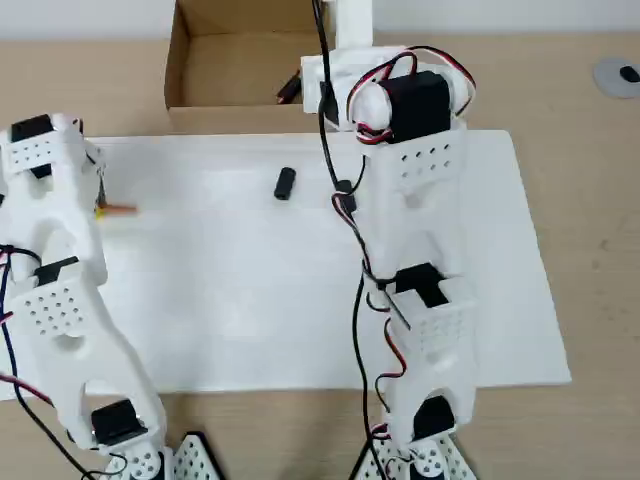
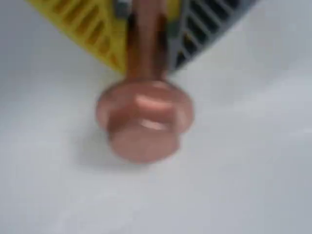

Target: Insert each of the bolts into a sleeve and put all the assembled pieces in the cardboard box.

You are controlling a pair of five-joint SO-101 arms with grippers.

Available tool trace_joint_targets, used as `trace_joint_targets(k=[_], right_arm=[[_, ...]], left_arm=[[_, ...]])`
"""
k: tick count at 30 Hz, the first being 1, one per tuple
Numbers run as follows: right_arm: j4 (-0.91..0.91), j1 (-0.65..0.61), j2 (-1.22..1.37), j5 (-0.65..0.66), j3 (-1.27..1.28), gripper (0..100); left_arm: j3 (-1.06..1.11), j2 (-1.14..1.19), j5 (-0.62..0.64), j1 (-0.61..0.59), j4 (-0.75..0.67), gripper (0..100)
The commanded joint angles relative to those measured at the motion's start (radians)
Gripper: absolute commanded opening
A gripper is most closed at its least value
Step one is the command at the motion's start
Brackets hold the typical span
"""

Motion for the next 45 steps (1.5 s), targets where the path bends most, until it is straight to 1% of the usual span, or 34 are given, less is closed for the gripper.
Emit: trace_joint_targets(k=[1, 5, 6, 10, 13, 17, 22, 26, 30, 40, 42, 45], right_arm=[[0.012, 0.012, 0.001, -0.011, -0.001, 30.3], [0.012, -0.008, 0.021, -0.011, 0.001, 30.3], [0.012, -0.016, 0.028, -0.011, 0.001, 30.3], [0.012, -0.028, 0.091, -0.015, 0.002, 30.3], [0.012, -0.027, 0.176, -0.068, 0.002, 30.3], [0.012, -0.031, 0.309, -0.138, 0.001, 30.3], [0.011, -0.045, 0.446, -0.144, -0.007, 30.3], [0.008, -0.038, 0.507, -0.144, -0.007, 30.3], [0.008, -0.036, 0.527, -0.144, -0.007, 30.3], [-0.014, -0.061, 0.524, -0.144, -0.007, 30.3], [-0.008, -0.079, 0.524, -0.146, -0.007, 30.3], [0.009, -0.116, 0.529, -0.198, -0.002, 30.3]], left_arm=[[-0.186, -0.021, -0.242, 0.023, 0.17, 1], [-0.362, -0.021, -0.6, 0.015, 0.293, 1], [-0.393, -0.022, -0.651, 0.015, 0.296, 1], [-0.433, -0.077, -0.776, 0.018, 0.295, 1], [-0.373, -0.159, -0.908, 0.054, 0.295, 1], [-0.218, -0.262, -1.063, 0.097, 0.295, 1], [-0.012, -0.375, -1.217, 0.098, 0.293, 1], [0.089, -0.461, -1.297, 0.097, 0.293, 1], [0.147, -0.539, -1.35, 0.097, 0.293, 1], [0.269, -0.769, -1.363, 0.098, 0.292, 1], [0.308, -0.82, -1.39, 0.101, 0.292, 1], [0.387, -0.905, -1.418, 0.104, 0.272, 1]])
